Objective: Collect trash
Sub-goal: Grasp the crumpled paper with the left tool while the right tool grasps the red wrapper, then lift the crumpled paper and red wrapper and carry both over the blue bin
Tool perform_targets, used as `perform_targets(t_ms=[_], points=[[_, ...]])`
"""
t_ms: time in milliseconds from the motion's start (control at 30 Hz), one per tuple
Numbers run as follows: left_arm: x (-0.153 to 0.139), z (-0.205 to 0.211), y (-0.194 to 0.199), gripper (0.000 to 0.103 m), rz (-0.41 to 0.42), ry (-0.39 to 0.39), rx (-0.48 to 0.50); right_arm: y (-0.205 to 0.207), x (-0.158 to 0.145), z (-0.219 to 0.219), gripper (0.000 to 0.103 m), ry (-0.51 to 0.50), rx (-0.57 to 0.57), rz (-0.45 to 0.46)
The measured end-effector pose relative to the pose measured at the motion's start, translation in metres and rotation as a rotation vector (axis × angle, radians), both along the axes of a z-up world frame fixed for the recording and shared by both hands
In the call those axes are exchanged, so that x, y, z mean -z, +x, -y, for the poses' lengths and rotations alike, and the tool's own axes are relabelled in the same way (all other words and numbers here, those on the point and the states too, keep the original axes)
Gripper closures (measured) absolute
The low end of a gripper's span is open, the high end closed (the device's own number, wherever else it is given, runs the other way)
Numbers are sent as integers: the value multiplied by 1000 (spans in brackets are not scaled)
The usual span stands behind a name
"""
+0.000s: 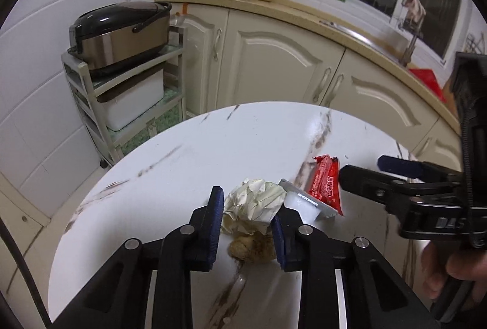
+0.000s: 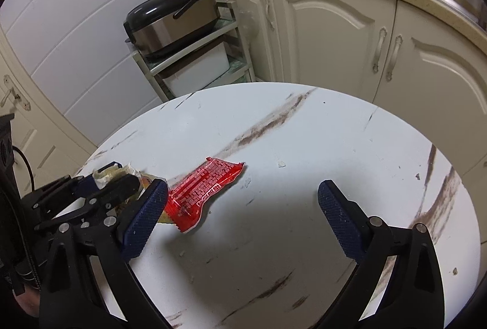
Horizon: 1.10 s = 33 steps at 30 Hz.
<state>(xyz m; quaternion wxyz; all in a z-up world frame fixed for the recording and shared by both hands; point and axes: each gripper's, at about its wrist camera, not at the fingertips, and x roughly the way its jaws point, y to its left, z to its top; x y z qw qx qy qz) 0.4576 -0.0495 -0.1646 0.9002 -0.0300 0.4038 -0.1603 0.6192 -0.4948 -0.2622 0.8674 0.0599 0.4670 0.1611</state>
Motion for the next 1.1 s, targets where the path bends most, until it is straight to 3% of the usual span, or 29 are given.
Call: perform_targets(t_ms=[167,300,433,500,533,667,867,1100], points=[[0,-21,-8,85,17,-26,-29,10,5,-18,6,-19,-16,-18],[1,-31,-30,85,25,-24,-55,11,14,-41,20,-126,-20,-5],[-1,-32,-48,85,31,-33,-82,0,13,-42,44,-178,-38,18],[-6,-29,-68,85,42,-34,-91,-10,13,-39,67,-216,-48,39],[-10,-26,-84,85,48,-33,-91,-15,12,-35,71,-205,-50,39],[-20,-24,-111,85,79,-32,-100,-35,11,-19,74,-181,-68,42],[-31,-28,-156,85,119,-31,-104,-65,9,18,90,-38,-46,13],[-40,-29,-219,85,138,-36,-112,-109,4,48,92,34,-26,15]])
